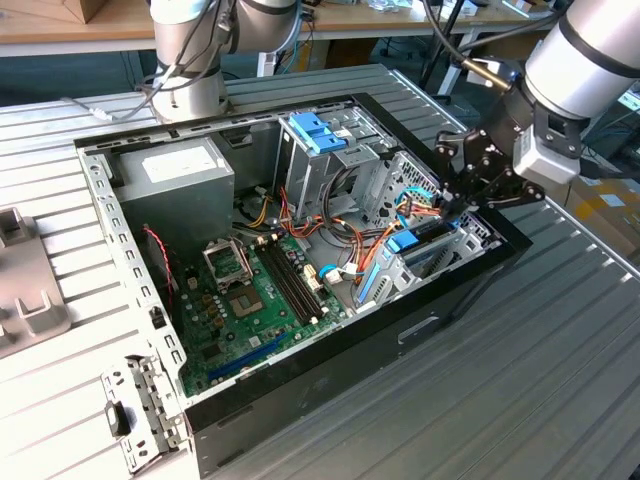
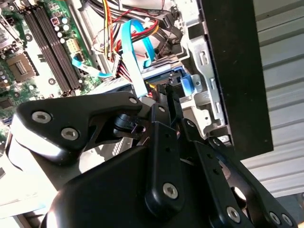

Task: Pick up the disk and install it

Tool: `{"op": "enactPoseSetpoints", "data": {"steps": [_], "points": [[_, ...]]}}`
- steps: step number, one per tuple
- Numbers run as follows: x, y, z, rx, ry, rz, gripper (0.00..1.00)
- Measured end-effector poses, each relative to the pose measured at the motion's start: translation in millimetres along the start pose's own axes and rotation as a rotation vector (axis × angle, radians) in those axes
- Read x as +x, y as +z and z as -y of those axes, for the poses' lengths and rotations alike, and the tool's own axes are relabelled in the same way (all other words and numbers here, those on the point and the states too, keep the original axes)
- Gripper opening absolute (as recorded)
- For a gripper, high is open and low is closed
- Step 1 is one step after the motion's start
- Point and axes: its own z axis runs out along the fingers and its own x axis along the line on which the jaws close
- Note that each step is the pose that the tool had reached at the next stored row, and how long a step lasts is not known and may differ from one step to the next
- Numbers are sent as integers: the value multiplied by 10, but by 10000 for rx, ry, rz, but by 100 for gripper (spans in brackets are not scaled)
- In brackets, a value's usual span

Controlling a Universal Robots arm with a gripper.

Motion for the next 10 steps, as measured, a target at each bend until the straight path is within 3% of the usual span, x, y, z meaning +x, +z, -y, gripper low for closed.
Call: {"op": "enactPoseSetpoints", "data": {"steps": [4, 10], "points": [[-30, 5, -36, 27, 248, -26, 17], [-41, 16, -52, 113, 1047, -110, 17]]}}
